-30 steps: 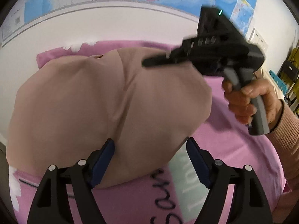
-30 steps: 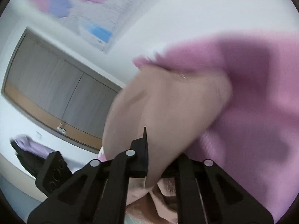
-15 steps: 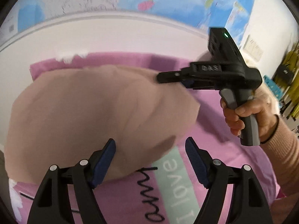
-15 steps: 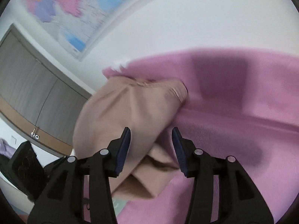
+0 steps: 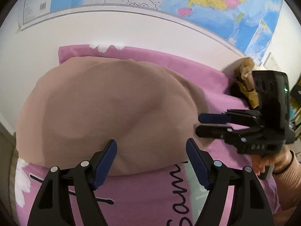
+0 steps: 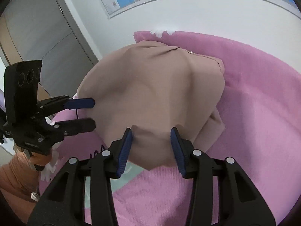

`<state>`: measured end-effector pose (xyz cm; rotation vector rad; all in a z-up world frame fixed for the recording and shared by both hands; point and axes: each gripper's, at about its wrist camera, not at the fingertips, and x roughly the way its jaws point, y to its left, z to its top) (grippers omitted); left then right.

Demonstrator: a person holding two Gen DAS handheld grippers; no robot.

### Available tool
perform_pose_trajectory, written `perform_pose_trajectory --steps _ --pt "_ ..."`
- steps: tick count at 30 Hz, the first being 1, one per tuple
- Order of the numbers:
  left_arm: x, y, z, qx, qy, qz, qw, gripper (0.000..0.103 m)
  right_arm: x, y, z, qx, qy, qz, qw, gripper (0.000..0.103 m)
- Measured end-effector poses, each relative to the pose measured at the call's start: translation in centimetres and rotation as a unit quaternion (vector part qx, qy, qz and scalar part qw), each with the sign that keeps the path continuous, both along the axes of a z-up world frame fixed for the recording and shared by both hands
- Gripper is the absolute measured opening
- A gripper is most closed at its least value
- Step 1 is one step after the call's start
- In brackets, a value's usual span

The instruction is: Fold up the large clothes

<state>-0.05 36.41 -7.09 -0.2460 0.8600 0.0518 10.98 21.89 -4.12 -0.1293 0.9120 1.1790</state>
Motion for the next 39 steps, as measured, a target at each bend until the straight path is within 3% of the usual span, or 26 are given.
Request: perform_pose_trajectory --steps 11,13,15,19,24,29,35,39 --pt "-2.6 -2.0 1.5 0.048 -0.03 0.074 0.9957 0.078 -3.5 -2.2 2.2 0.033 -0.045 -0.02 0.998 0.054" --pt "-2.9 -2.2 1.8 0.054 -0.034 0.082 0.9946 0.08 -4.1 -2.4 2.3 0.038 -0.051 -0.021 0.998 0.061" --pt "-3.4 -2.3 2.1 0.055 -0.044 0.09 0.9934 0.089 -4.8 -2.9 2.4 0.042 -0.058 -0.029 0.997 0.08" --pt "-4.2 -2.1 2.4 0.075 -0.053 0.124 0.9881 0.095 -5.8 -3.3 2.5 0.045 -0.068 -0.039 0.996 0.084" --pt "-5.8 -2.2 3.1 0.09 -0.066 0.155 0.9816 0.096 -7.4 -3.7 2.9 0.051 -0.097 -0.049 0.993 0.098" --pt "-7.3 -2.6 3.8 0.089 -0.079 0.179 0.9766 0.096 -8.9 -4.0 2.9 0.051 -0.109 -0.054 0.991 0.097" --pt "-8.8 -4.0 4.6 0.119 -0.081 0.201 0.9689 0.096 -10.5 -4.7 3.0 0.062 -0.115 -0.063 0.989 0.097" --pt "-9.6 -4.8 5.2 0.121 -0.088 0.201 0.9682 0.096 -11.3 -5.1 3.1 0.068 -0.12 -0.068 0.988 0.097"
